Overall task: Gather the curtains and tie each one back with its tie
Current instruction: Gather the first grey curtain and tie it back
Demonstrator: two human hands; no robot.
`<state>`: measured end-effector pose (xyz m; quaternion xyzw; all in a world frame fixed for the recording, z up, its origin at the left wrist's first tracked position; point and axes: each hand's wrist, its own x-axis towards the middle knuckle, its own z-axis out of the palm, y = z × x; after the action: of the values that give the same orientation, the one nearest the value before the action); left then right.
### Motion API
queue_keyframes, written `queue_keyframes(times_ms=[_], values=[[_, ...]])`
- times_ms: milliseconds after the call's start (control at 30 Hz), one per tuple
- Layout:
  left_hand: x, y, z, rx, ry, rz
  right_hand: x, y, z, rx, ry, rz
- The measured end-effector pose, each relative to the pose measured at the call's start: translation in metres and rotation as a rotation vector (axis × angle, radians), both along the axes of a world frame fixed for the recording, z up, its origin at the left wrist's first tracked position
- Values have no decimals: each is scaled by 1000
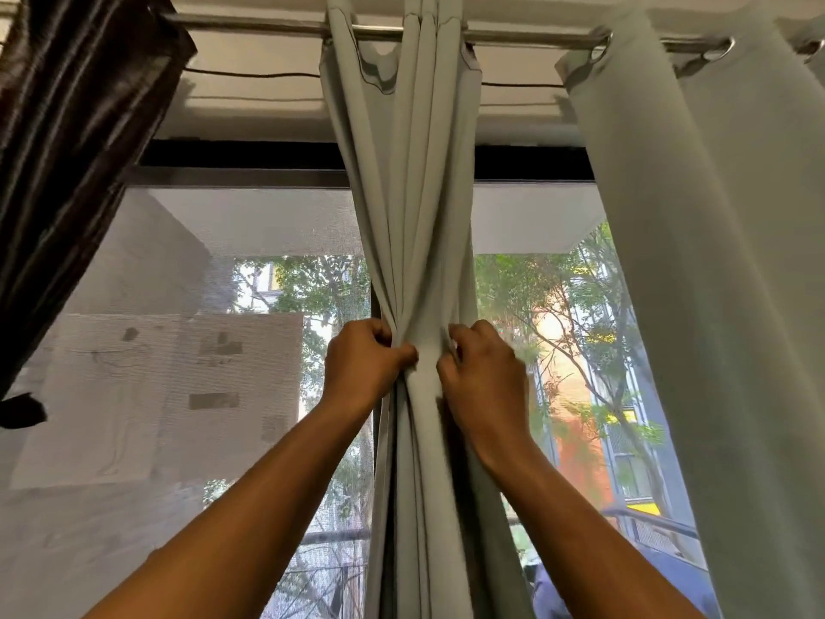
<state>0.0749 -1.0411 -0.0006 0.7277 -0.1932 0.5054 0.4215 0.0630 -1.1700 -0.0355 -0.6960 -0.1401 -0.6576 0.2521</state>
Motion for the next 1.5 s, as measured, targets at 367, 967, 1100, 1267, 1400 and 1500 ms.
queue_keyframes(times_ms=[367,967,1100,1267,1400,1500], values=[[-4,8,-38,-198,138,-456,-2,24,-38,-102,108,195],[-9,7,-107,-180,178,-373,-11,15,-104,-306,271,146],[-8,6,-103,10,65,-77,0,-10,-93,-94,352,437],[-9,-4,-108,69,35,56,46,-28,-75,332,475,362],[-4,-1,-109,36,37,79,56,-36,-63,362,673,369],[-1,1,-109,14,49,79,42,-34,-75,269,397,126]])
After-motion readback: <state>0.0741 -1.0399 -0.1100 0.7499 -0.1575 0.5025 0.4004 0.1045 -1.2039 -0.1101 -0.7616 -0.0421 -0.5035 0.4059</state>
